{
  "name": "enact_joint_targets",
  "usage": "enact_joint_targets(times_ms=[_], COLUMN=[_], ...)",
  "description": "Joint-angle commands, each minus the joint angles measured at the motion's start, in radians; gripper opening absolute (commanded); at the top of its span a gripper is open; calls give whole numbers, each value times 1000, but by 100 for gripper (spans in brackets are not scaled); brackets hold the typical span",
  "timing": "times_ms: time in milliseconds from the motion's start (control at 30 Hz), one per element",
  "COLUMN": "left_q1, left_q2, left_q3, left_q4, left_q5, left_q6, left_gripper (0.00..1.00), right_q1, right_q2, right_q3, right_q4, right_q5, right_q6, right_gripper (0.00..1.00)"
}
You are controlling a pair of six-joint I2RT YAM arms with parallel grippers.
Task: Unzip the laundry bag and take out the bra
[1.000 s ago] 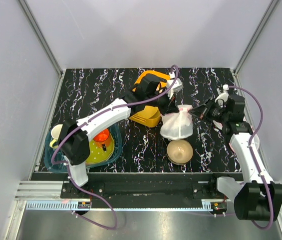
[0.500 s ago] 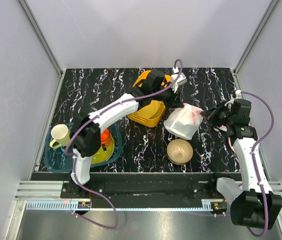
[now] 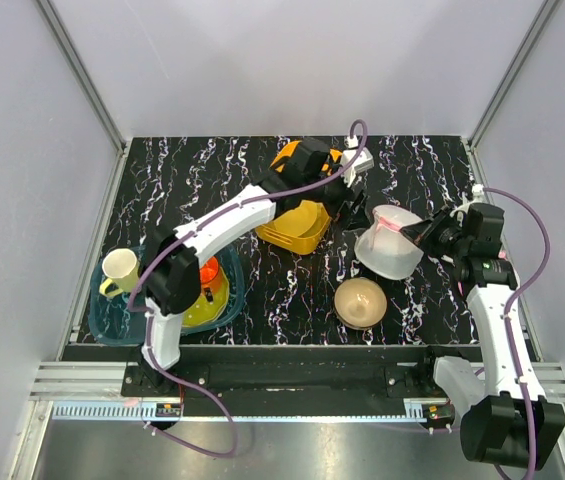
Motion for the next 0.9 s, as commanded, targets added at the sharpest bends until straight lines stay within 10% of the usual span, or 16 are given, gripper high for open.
enact_joint_targets(times_ms=[0,200,733,867], left_q1=[-31,-160,-186,-186], left_q2=[-119,-93,89,119], left_q3=[-56,-77,41,79], left_q4=[134,127,201,184], left_q5=[3,-124,-122,-145], left_q6=[122,451,424,412], left_gripper=[99,99,91,50], right_q1=[6,6,6,6], right_q2=[14,28,37,26], right_q3=[16,16,18,10], right_q4=[43,45,49,40], right_q5=[-35,-49,-75,-64], right_q6=[-8,-8,-7,-10], right_gripper=[0,0,0,0])
